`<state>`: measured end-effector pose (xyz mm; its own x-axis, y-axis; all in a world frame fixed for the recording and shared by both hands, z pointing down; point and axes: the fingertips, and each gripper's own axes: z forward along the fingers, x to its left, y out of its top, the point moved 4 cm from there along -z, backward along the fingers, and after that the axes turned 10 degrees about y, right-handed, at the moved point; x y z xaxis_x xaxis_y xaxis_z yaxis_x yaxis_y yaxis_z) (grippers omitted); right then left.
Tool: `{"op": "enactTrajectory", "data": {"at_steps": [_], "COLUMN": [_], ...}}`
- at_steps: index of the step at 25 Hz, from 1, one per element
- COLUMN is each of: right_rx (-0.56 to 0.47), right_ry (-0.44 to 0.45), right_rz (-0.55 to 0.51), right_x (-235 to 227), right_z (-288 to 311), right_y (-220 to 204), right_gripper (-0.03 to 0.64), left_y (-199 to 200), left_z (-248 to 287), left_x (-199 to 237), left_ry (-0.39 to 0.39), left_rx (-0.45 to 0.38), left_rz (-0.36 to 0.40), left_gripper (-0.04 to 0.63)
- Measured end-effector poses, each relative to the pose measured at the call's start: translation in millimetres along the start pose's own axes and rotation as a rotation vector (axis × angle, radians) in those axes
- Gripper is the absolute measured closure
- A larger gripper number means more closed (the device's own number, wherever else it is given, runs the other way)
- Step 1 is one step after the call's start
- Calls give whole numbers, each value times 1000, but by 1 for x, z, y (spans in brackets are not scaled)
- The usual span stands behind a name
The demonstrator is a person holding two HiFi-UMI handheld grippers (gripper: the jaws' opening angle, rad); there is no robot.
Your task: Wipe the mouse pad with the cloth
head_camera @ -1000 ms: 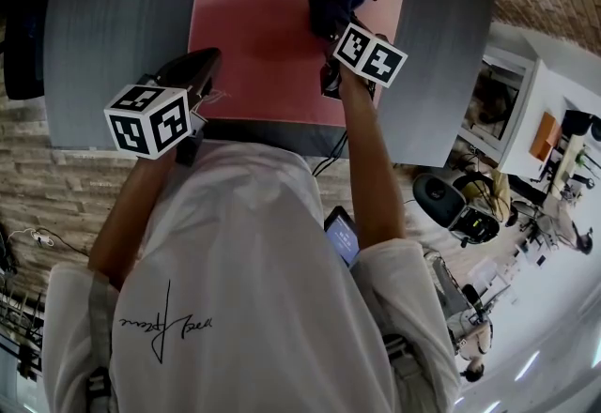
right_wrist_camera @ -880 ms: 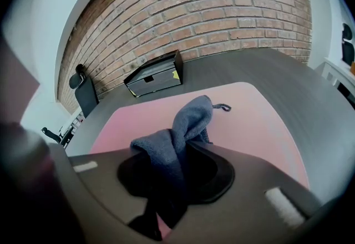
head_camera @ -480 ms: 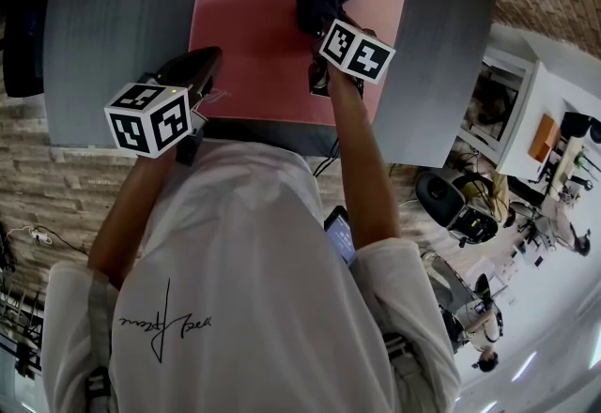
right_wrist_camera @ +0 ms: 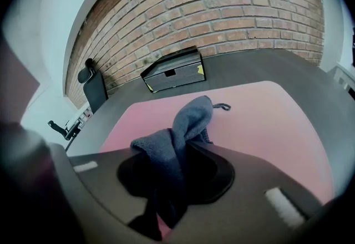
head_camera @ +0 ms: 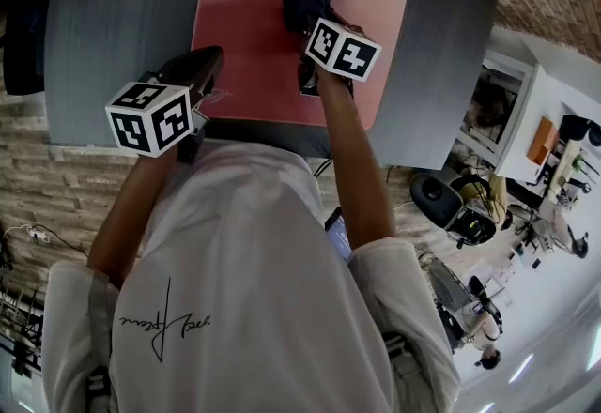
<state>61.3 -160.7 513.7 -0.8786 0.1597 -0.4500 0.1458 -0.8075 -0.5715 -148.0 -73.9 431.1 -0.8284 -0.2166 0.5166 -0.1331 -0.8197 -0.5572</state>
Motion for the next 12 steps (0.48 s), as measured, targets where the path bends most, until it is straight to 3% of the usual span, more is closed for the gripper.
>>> {"op": "enactTrajectory", "data": {"at_steps": [12], "right_rx": [16], "right_ry": [46], "right_rz": [-13], "right_x": [24], "right_z": [15], "right_y": [0], "right_gripper": [528], "left_y": [4], "left_z": [0], "left_x": [2], "left_ry": [3], "left_rx": [-8], "left_rz": [-11], "left_gripper": [583]}}
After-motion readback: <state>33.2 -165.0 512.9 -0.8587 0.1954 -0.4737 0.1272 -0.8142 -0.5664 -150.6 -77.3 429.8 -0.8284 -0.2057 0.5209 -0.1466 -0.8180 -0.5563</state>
